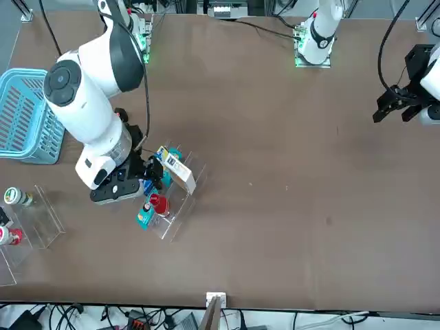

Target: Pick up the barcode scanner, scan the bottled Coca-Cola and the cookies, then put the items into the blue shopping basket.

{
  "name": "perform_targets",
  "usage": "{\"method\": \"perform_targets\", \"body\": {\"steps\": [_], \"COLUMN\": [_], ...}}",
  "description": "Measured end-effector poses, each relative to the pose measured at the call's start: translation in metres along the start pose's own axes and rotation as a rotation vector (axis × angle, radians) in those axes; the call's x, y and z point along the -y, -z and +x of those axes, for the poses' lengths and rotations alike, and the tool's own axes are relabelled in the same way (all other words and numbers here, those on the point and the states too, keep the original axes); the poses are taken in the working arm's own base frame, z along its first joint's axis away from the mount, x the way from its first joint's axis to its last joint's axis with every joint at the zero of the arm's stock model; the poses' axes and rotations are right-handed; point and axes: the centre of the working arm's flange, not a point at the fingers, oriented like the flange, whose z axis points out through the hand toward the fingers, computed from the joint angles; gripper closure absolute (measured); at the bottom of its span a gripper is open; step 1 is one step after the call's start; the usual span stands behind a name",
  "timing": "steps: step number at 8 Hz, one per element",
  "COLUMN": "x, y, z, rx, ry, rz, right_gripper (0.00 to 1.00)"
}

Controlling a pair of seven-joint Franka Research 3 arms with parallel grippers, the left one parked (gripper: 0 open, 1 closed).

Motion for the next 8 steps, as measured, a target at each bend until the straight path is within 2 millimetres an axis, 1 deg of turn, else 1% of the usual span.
{"method": "perform_targets", "body": {"steps": [1,3,5,6,8], "x": [0.002,0.007,0.006,0.004,0.004], "y": [-0.001,-0.011,-0.019,-0.022,-0.029], "z": [0.001,0.004,0.006,0.008,0.01], "rx": [-0.014,-0.03,-0.033,-0.037,-0.05], "ry": [0.02,0.049,0.082,0.087,0.09], "rz": [0.003,0.007,0.003,0.001,0.003], "right_gripper": [0.0,0.0,0.01,0.03,0.11]}}
